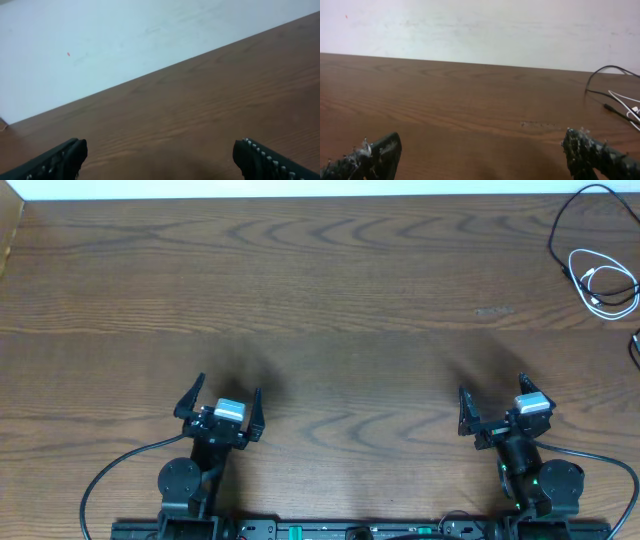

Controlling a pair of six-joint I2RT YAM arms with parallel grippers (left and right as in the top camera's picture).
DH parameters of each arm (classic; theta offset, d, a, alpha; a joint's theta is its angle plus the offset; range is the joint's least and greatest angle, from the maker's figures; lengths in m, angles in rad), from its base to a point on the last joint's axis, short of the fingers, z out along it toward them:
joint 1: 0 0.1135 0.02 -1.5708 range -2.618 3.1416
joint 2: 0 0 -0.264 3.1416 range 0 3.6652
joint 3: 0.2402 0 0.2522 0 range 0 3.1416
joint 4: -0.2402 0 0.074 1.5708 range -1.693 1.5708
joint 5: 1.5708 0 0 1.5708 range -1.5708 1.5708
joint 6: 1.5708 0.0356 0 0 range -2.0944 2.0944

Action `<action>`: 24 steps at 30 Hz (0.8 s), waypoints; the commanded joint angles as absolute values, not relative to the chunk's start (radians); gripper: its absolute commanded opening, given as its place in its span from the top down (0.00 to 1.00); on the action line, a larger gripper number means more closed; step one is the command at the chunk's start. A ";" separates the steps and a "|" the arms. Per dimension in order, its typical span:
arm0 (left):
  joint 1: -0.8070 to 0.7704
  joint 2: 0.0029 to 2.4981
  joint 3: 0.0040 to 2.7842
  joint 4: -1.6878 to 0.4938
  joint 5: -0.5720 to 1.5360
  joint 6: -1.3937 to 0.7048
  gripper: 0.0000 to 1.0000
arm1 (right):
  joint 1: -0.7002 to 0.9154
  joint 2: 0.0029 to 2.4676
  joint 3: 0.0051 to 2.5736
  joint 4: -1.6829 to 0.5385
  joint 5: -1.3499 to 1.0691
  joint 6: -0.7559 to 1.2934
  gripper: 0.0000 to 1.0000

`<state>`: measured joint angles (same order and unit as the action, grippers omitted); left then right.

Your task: Untangle cables

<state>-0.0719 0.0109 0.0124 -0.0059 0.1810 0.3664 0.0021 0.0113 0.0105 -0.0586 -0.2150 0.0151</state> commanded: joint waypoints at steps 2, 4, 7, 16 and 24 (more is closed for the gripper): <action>-0.066 0.001 0.004 -0.061 0.139 0.262 0.02 | 0.008 0.006 0.007 -0.059 -0.212 0.021 0.01; -0.066 0.001 0.004 -0.064 0.114 0.210 0.02 | 0.008 0.006 0.007 -0.059 -0.212 0.021 0.01; -0.066 0.001 0.004 -0.064 0.103 0.211 0.02 | 0.008 0.006 0.007 -0.059 -0.212 0.021 0.01; -0.066 0.001 0.004 -0.067 0.074 0.211 0.02 | 0.008 0.006 0.007 -0.059 -0.212 0.021 0.01; -0.066 0.004 0.004 -0.067 0.074 0.211 0.02 | 0.008 0.006 0.007 -0.059 -0.212 0.021 0.01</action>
<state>-0.0719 0.0109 0.0204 -0.0296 0.0780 0.2276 0.0021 0.0113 0.0105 -0.0586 -0.2150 0.0151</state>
